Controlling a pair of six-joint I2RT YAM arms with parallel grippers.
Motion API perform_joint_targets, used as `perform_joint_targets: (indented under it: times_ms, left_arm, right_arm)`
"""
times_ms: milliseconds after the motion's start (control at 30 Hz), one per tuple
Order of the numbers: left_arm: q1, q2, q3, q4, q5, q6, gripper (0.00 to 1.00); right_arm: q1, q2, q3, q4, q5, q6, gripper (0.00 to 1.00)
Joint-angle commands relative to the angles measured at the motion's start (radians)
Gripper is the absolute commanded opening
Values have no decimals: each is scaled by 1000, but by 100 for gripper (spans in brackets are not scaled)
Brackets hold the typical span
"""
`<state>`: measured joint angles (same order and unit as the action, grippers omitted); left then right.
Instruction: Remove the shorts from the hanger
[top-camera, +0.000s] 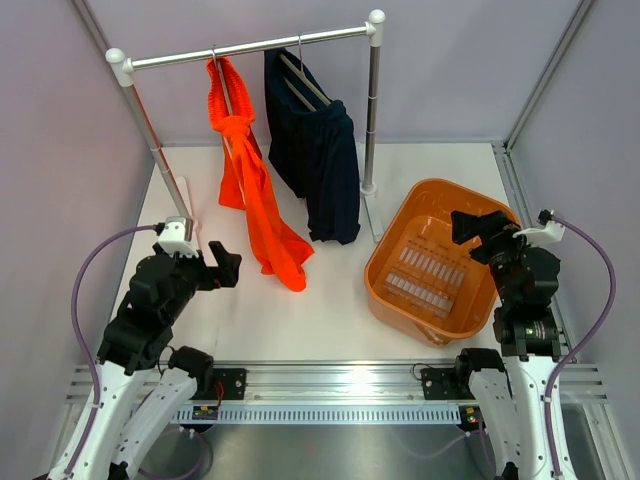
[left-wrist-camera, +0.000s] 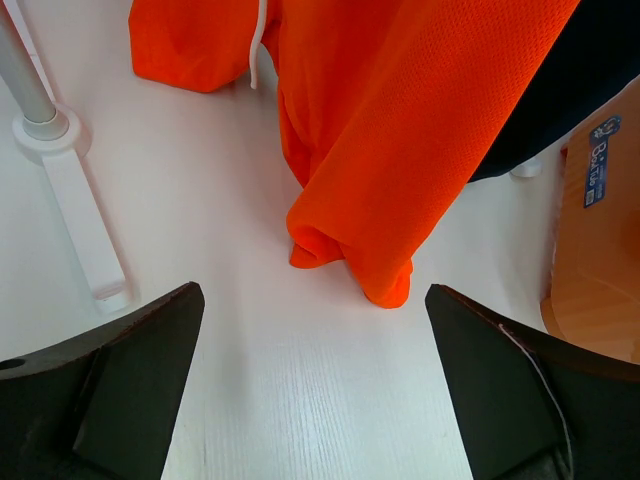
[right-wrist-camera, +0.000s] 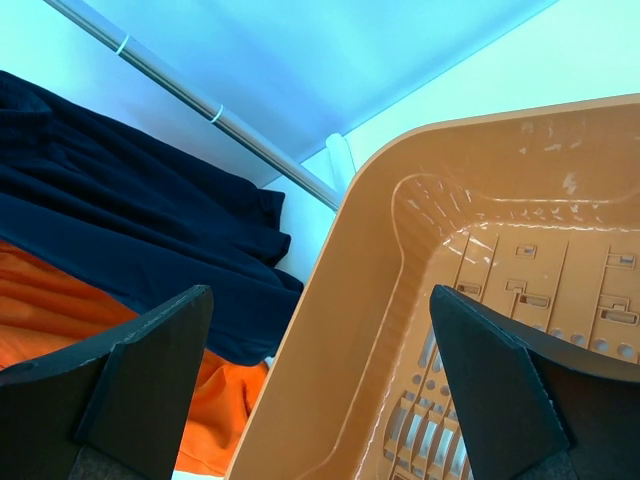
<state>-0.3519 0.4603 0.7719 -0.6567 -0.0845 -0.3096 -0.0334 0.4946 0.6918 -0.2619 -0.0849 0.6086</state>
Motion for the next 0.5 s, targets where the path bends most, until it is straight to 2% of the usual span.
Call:
perform_joint_targets:
  times_ms: [0, 467]
  left_arm:
    - [7, 5, -2, 40, 28, 15, 99]
    - [7, 31, 23, 49, 25, 26, 99]
  right_arm:
    - [1, -11, 29, 3, 42, -17, 99]
    - [1, -22, 49, -42, 45, -35, 99]
